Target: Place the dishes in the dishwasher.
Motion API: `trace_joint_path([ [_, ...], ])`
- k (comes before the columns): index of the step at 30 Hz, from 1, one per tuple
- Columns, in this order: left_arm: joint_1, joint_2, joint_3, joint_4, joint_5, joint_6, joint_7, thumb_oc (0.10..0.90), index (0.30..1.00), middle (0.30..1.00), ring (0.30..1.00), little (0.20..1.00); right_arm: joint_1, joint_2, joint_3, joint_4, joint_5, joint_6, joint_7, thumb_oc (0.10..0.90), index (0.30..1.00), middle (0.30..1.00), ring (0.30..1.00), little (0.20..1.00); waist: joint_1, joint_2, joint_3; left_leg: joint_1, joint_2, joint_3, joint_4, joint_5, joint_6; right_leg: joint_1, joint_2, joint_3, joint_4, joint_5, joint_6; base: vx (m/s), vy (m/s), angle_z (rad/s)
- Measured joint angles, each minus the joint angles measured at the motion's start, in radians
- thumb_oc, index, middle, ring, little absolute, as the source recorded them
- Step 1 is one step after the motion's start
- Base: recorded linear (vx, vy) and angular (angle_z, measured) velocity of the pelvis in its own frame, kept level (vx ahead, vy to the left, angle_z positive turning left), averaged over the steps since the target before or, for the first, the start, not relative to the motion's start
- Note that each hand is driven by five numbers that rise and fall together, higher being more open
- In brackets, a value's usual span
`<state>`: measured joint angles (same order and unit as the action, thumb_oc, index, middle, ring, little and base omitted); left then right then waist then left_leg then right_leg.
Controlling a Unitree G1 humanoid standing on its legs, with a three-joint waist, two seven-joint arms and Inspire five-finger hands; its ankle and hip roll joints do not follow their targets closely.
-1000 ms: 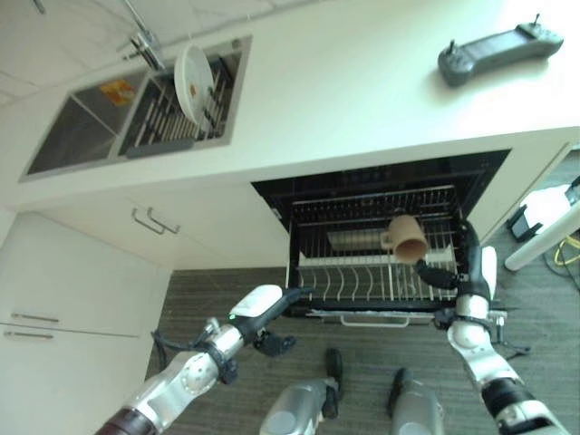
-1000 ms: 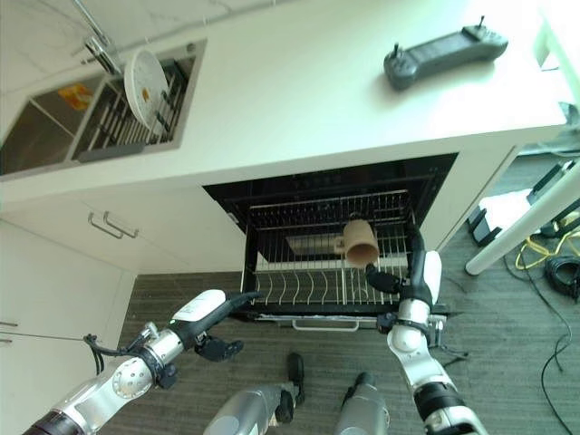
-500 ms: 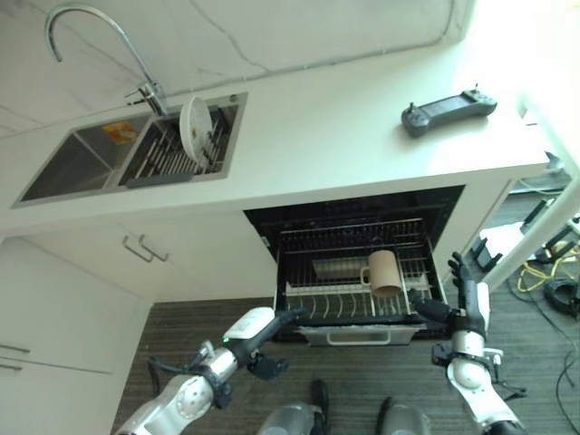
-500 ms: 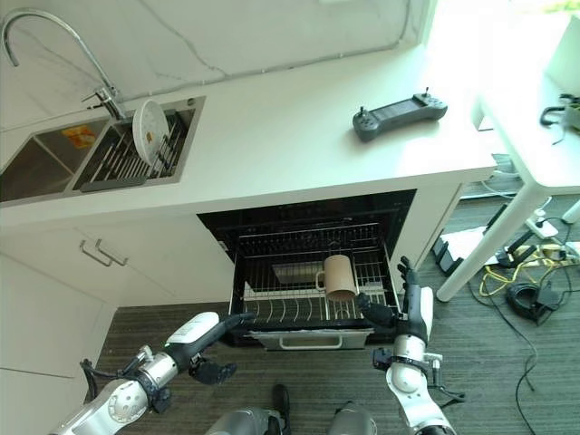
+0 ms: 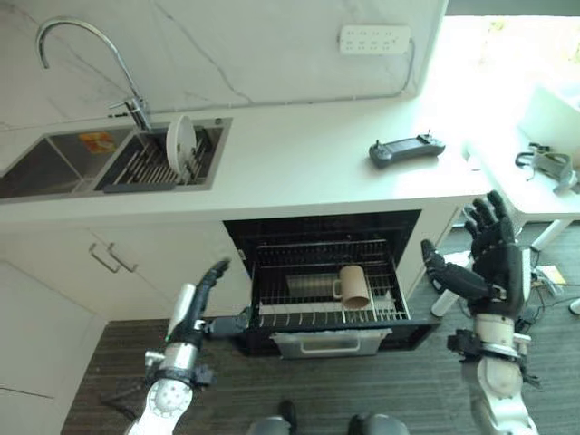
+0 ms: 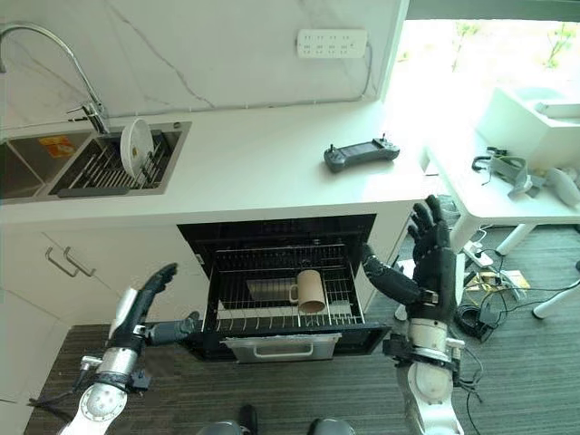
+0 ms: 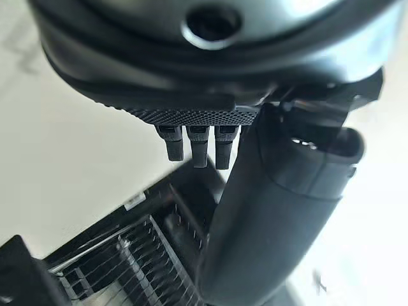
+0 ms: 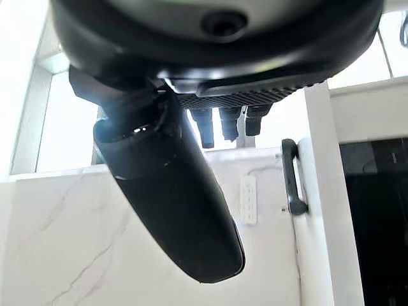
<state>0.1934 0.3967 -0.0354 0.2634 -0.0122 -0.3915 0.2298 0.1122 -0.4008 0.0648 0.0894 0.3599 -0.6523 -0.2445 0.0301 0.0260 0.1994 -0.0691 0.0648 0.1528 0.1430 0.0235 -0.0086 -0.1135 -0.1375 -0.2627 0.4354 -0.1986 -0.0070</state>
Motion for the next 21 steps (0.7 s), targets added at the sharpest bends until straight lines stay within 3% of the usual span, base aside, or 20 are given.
trace_joint_path([
  [4,0.039,-0.028,0.029,0.024,-0.063,0.047,0.046,0.8,0.9,0.9,0.9,0.9,0.006,0.0,0.0,-0.005,0.001,0.007,0.039,0.8,0.9,0.9,0.9,0.9,0.003,-0.002,0.0,-0.004,0.0,-0.001,0.013,-0.005,0.005,0.002,-0.002,-0.005,-0.008,0.005,0.008,0.0,0.045,0.02],
  [8,0.052,-0.028,0.109,0.196,-0.064,0.116,0.157,0.8,0.9,0.9,0.9,0.9,0.007,-0.001,-0.019,-0.004,0.032,0.012,0.067,0.8,0.9,0.9,0.9,0.9,0.003,-0.001,-0.001,-0.003,-0.016,0.006,0.016,-0.016,0.018,0.006,-0.018,0.0,-0.018,0.008,0.013,0.01,0.161,-0.01],
  [10,0.021,-0.047,0.12,0.395,-0.116,0.129,0.142,0.8,0.9,0.9,0.9,0.9,0.006,-0.003,-0.023,-0.001,0.046,0.014,0.071,0.8,0.9,0.9,0.9,0.9,0.0,0.011,-0.008,-0.022,-0.016,0.009,0.086,-0.058,0.027,0.019,-0.026,-0.006,-0.034,0.02,0.019,-0.01,0.166,0.02],
  [11,0.017,-0.109,0.101,0.537,-0.183,0.192,0.103,0.8,0.9,0.9,0.9,0.9,0.007,-0.003,-0.026,-0.005,0.056,0.021,0.072,0.8,0.9,0.9,0.9,0.9,0.001,0.011,-0.012,-0.032,-0.034,0.012,0.091,-0.082,0.038,0.027,-0.041,0.003,-0.039,0.016,0.045,-0.03,0.128,0.09],
  [13,0.083,-0.199,0.034,0.633,-0.222,0.205,0.056,0.8,0.9,0.9,0.9,0.9,0.004,-0.002,-0.026,-0.006,0.059,0.045,0.075,0.8,0.9,0.9,0.9,0.9,0.014,-0.004,-0.013,-0.04,-0.058,0.012,0.094,-0.081,0.056,0.019,-0.062,0.004,-0.049,0.029,0.051,-0.03,0.073,0.1],
  [15,0.055,-0.251,0.042,0.81,-0.227,0.192,0.006,0.8,0.9,0.9,0.9,0.9,-0.002,-0.005,-0.026,-0.006,0.077,0.067,0.092,0.8,0.9,0.9,0.9,0.9,0.03,-0.011,-0.012,-0.04,-0.063,0.017,0.095,-0.086,0.062,0.021,-0.068,0.006,-0.06,0.037,0.065,0.0,0.0,0.0],
  [18,0.072,-0.248,0.047,0.873,-0.259,0.257,-0.083,0.8,0.9,0.9,0.9,0.9,-0.007,-0.008,-0.026,-0.009,0.09,0.077,0.101,0.8,0.9,0.9,0.9,0.9,0.031,-0.035,-0.013,-0.05,-0.061,0.017,0.095,-0.087,0.063,0.019,-0.064,0.004,-0.078,0.044,0.073,0.0,0.0,0.0],
  [21,0.061,-0.244,0.063,0.888,-0.3,0.262,-0.16,0.8,0.9,0.9,0.9,0.9,-0.007,-0.01,-0.027,-0.011,0.098,0.1,0.101,0.8,0.9,0.9,0.9,0.9,0.026,-0.034,-0.012,-0.049,-0.059,0.018,0.094,-0.086,0.062,0.021,-0.062,0.005,-0.081,0.045,0.076,0.0,-0.021,-0.03],
])
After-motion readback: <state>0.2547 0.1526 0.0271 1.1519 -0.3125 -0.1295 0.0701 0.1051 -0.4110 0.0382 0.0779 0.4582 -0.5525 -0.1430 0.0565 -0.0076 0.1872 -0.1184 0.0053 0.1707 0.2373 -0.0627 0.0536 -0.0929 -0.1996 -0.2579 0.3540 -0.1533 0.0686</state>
